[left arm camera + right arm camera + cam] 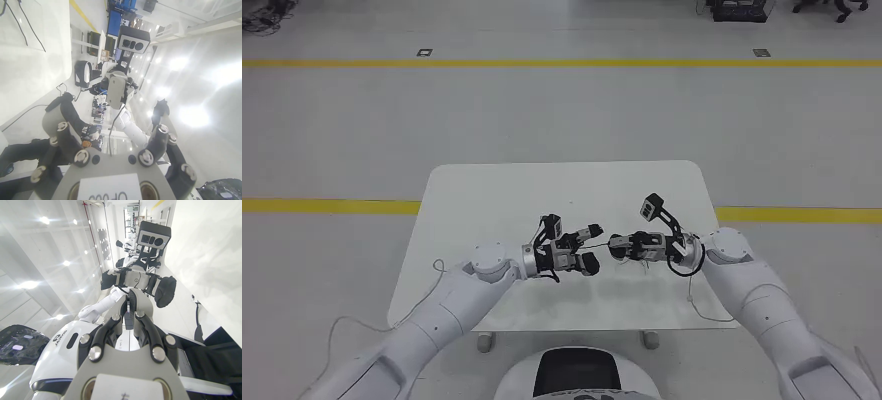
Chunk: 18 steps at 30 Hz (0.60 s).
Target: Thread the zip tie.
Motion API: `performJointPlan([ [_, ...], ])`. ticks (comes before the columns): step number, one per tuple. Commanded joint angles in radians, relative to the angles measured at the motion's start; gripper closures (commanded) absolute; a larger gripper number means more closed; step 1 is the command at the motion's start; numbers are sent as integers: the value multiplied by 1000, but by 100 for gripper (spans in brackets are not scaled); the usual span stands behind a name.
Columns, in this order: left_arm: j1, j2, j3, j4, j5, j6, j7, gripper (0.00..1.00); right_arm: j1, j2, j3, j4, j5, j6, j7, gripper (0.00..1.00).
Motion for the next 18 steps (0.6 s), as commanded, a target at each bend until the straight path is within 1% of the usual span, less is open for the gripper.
performJointPlan([
  [1,1,-1,-3,3,-6,-1,-3,2,0,-1,1,-1,5,-1,4,100],
  [2,2,-1,-5,5,-9,-2,-7,4,0,-1,2,-1,6,-2,7,100],
  [6,2,0,-14,13,-23,-6,-29,2,0,0,8,-2,10,-5,16,100],
  [7,2,0,-17,18,-25,-7,-35,0,0,0,10,-2,10,-5,18,100],
  [11,-1,-1,-23,39,-38,-13,-71,0,-2,1,17,-6,7,-6,23,100],
  [18,-15,-8,-21,70,-57,-13,-110,0,-3,2,20,-4,4,3,44,100],
])
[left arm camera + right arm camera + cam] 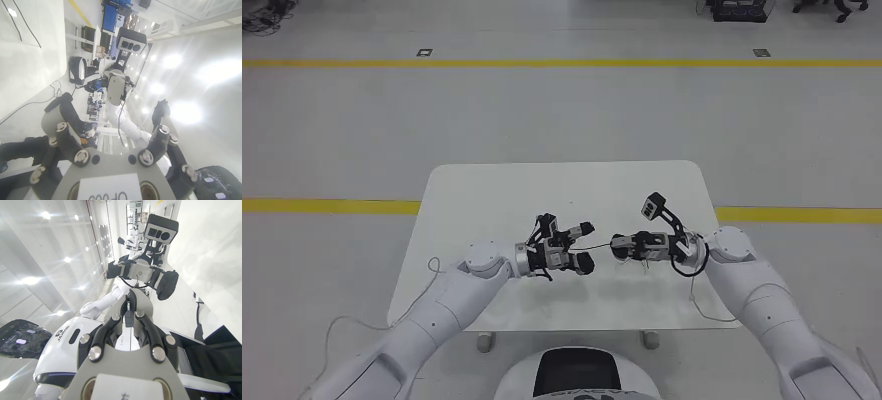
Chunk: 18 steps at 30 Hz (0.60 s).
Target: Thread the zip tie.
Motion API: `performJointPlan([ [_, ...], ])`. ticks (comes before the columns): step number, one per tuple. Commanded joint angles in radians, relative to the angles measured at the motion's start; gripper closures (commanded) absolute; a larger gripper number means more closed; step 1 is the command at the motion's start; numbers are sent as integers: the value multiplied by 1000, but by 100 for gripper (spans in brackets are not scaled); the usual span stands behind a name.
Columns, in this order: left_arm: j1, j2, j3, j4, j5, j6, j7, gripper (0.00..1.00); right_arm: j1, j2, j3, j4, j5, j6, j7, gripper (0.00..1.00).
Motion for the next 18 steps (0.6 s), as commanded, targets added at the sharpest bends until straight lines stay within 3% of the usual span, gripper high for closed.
performJointPlan([
  [1,-5,-3,3,5,-2,1,-3,0,1,-1,-2,3,-2,2,4,100],
  [6,-19,-13,13,15,-4,3,-5,2,8,-5,-13,11,-5,4,10,100],
  [10,-27,-19,22,21,8,1,-1,13,12,-9,-20,19,-2,3,10,100],
  [18,-35,-29,30,38,10,2,-5,21,19,-12,-24,38,13,-7,10,100],
])
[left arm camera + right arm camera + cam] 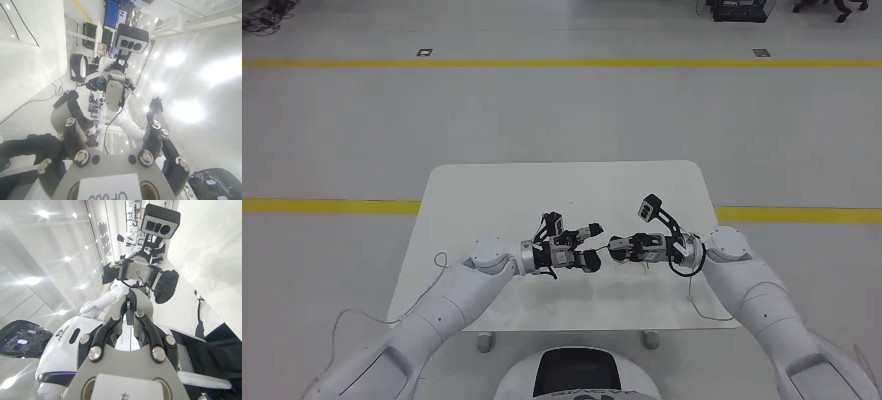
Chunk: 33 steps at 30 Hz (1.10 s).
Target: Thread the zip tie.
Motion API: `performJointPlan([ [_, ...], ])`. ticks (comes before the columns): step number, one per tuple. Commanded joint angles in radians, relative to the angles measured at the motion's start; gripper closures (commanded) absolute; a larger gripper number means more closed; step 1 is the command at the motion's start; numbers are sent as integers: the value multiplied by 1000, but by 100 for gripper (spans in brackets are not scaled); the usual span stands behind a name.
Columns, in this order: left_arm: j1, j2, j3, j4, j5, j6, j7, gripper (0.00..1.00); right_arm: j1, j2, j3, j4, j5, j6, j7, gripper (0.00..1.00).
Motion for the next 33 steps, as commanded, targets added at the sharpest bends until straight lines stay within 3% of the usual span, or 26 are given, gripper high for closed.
performJointPlan([
  [1,-1,-2,1,3,1,0,-3,20,1,-1,0,4,5,-2,0,100],
  [33,3,-11,-9,7,14,0,-29,29,9,-11,6,36,3,-9,-7,100],
])
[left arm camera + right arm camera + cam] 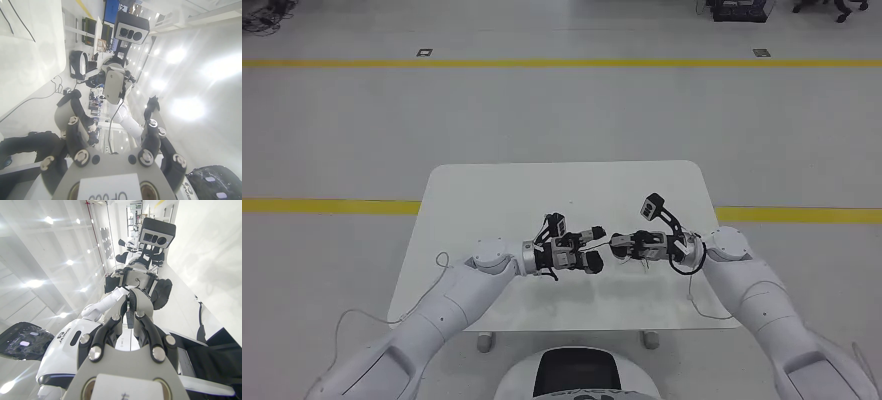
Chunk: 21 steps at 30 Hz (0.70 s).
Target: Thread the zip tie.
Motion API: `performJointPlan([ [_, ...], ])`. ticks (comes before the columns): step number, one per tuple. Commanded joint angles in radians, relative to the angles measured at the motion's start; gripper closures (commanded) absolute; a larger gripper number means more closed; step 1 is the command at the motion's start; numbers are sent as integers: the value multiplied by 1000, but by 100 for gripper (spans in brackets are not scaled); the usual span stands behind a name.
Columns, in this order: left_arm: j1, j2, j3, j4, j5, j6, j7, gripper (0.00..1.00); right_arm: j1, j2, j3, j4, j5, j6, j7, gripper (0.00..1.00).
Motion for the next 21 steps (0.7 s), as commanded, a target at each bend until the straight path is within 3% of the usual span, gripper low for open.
performJointPlan([
  [1,0,0,-1,0,2,0,0,31,0,-1,0,0,0,0,0,100],
  [4,0,-1,-2,-1,5,1,1,52,0,-1,1,0,0,-1,0,100],
  [7,1,-1,-3,-1,6,2,0,60,-1,-2,2,1,-1,-1,-1,100],
  [21,7,-1,-14,-7,11,0,-1,72,-1,-3,1,3,-27,16,-10,100],
])
